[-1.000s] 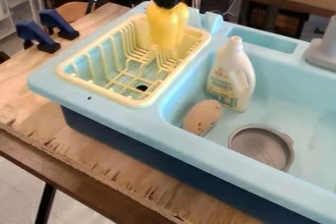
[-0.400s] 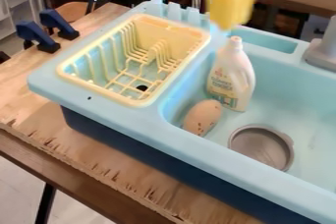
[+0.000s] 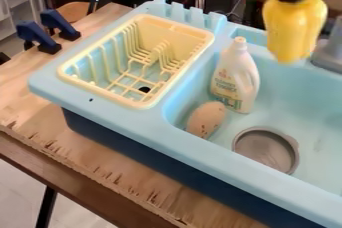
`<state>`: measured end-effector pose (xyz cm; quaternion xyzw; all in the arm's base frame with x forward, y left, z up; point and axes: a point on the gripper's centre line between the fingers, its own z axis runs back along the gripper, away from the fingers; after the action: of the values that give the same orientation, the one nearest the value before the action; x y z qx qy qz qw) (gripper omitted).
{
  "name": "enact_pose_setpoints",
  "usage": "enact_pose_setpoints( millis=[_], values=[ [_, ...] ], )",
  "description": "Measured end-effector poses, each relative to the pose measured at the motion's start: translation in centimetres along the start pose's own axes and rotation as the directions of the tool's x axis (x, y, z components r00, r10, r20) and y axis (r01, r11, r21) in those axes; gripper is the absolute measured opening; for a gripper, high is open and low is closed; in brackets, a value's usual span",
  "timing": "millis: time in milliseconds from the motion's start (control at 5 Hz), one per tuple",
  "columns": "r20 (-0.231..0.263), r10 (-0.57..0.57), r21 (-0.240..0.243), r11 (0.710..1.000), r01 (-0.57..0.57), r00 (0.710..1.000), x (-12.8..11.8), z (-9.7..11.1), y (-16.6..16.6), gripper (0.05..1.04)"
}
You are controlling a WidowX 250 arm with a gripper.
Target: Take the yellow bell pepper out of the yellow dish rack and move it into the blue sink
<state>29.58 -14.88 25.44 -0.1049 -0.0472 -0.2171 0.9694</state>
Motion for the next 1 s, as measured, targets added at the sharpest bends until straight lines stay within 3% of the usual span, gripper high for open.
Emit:
enact_pose_setpoints(
  millis=[200, 400, 800, 1000],
  values=[
    [-0.065, -0.042, 0.043, 0.998, 0.045, 0.997, 0.5, -2.6, 0.1, 0.139],
    [-0.095, -0.026, 0.067, 0.997, 0.033, 0.995, 1.2, -5.3, 1.6, 0.139],
    [-0.131, -0.002, 0.071, 0.997, 0.012, 0.991, 2.4, -8.8, 2.6, 0.140],
    [-0.130, 0.008, 0.051, 0.999, -0.001, 0.991, 2.9, -9.4, 2.3, 0.140]
  ],
)
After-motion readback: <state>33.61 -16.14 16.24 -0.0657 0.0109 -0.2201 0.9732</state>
